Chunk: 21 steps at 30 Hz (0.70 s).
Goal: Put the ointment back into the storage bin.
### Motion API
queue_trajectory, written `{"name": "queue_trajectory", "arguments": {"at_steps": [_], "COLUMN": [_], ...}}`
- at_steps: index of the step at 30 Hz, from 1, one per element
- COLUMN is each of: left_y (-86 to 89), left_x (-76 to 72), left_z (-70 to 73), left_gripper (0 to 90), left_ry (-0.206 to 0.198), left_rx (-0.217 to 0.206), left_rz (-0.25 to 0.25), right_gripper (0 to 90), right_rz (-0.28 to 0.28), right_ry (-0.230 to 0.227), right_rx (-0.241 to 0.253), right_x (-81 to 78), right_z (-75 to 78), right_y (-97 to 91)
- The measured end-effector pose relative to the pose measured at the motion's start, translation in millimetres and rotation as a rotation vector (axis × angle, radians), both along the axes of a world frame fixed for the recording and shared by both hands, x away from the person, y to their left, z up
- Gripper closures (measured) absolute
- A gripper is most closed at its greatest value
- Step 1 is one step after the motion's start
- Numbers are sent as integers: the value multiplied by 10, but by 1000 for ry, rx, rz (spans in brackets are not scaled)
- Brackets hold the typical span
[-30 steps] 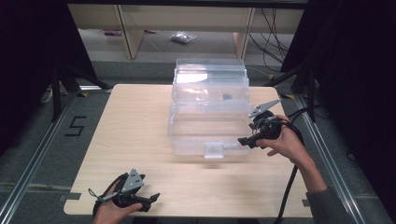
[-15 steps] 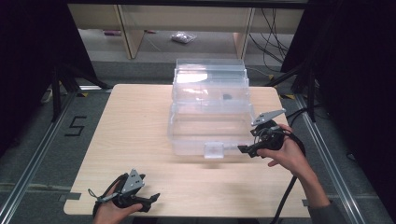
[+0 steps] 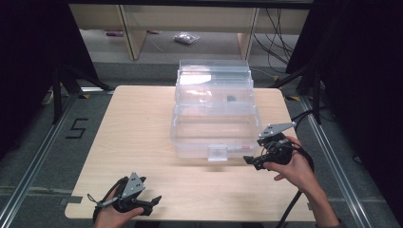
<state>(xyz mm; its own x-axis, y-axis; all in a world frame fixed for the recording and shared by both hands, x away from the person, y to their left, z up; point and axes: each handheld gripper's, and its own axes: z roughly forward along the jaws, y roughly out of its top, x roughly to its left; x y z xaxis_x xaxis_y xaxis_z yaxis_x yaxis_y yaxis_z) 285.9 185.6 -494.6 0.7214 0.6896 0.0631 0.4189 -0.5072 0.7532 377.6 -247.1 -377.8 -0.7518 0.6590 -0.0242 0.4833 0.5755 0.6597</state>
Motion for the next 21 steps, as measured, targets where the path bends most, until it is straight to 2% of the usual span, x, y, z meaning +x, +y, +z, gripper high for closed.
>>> {"name": "queue_trajectory", "arguments": {"at_steps": [2, 4, 5, 6, 8, 9, 10, 12, 13, 14, 15, 16, 18, 19, 21], "left_y": [2, -2, -5, 3, 6, 9, -6, -8, -1, -4, -4, 5, -2, 3, 2], "left_x": [-5, -9, -12, -13, -14, -17, -25, -25, -19, -20, -20, -11, -12, -9, -11], "left_z": [4, -2, -4, 6, 10, 16, 4, 7, 10, 8, 8, 9, 1, 6, 8], "left_gripper": [157, 157, 157, 157, 156, 156, 156, 157, 157, 157, 157, 157, 156, 157, 157], "left_ry": [-4, -9, -6, -8, -9, -10, -14, -8, -9, -7, -7, -8, -6, -6, -8], "left_rx": [4, -11, -21, 1, 6, 9, -20, -13, 4, -4, -4, 15, 3, 10, 11], "left_rz": [5, 13, 13, 14, 14, 13, 20, 18, 11, 10, 10, 7, 14, 9, 10], "right_gripper": [195, 195, 195, 195, 195, 195, 195, 194, 195, 194, 194, 195, 195, 194, 194], "right_rz": [3, -22, -29, -24, -38, -42, -38, -45, -27, -34, -34, -48, -46, -80, -79], "right_ry": [4, -16, 0, 6, 23, -2, 12, -1, -15, 4, 4, -7, 3, 34, 22], "right_rx": [-8, -1, -7, 5, 14, 26, 21, 38, 49, 44, 44, 49, 51, 58, 64], "right_x": [-39, -87, -111, -135, -166, -175, -185, -219, -216, -234, -234, -250, -255, -289, -286], "right_z": [-12, -35, -27, -54, -62, -97, -92, -143, -168, -161, -161, -192, -217, -243, -270], "right_y": [-2, 0, -10, -17, -17, -18, -31, -38, -38, -41, -41, -34, -36, -20, -15]}}
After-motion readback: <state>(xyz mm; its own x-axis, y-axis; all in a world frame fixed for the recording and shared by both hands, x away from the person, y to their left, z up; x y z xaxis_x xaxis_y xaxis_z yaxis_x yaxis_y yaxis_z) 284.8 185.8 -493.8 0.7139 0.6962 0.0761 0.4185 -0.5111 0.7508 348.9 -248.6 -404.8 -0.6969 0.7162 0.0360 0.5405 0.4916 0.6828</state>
